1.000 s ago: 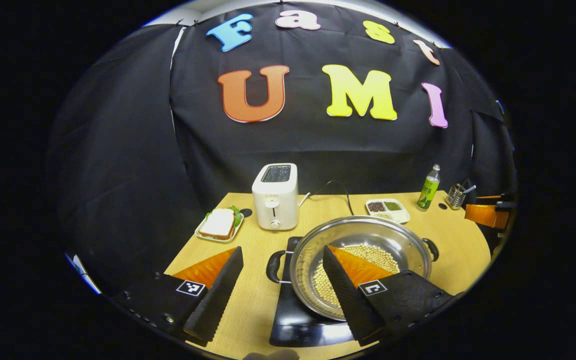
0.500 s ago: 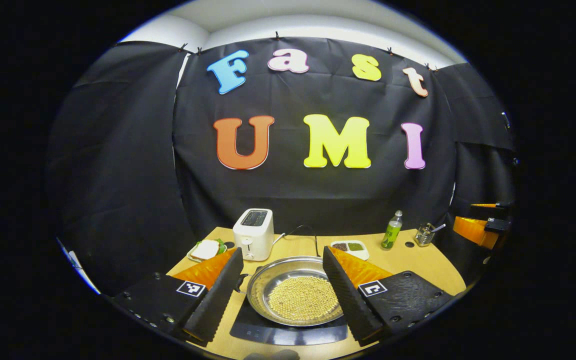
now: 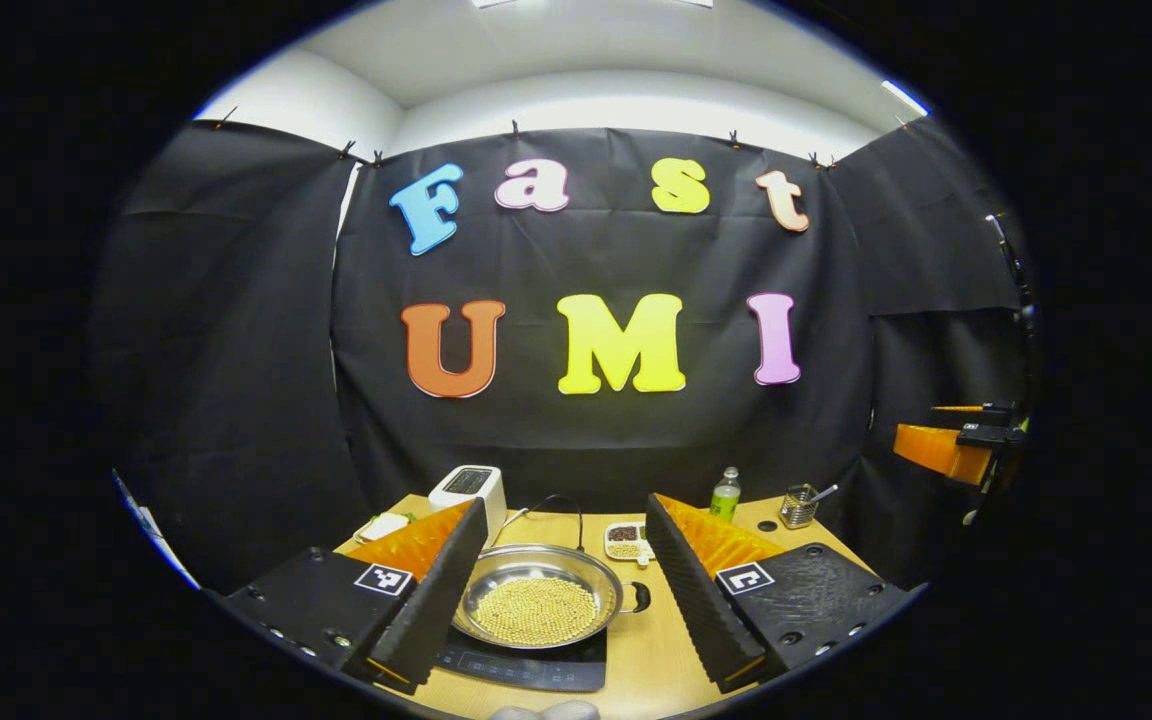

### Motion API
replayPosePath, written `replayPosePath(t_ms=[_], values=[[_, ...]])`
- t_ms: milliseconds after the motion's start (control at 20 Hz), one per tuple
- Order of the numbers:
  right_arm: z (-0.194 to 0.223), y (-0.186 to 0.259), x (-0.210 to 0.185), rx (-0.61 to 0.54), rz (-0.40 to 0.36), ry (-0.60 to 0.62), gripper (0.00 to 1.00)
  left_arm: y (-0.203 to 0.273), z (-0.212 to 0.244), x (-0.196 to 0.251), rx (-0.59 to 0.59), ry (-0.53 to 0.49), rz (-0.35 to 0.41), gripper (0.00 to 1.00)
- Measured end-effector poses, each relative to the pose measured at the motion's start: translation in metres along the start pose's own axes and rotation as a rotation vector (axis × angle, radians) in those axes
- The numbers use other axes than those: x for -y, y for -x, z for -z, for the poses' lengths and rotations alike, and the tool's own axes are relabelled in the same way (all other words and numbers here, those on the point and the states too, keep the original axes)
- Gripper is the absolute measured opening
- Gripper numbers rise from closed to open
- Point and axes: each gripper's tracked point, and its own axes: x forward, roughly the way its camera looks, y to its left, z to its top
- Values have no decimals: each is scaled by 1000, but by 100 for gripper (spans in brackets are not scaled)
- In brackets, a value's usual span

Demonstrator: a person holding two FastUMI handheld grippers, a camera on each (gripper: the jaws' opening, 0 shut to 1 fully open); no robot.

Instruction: First push the handle of the pot to place it horizontally, then grasp the pot with both hands and set it on the induction cooktop.

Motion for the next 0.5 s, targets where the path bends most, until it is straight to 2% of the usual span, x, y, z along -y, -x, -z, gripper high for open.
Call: replayPosePath(t_ms=[150,500], values=[[-4,19,28,9,11,-19,100,11,-10,27,17,-1,25,94],[-8,44,54,44,-3,-41,100,34,-16,69,35,0,41,94]])
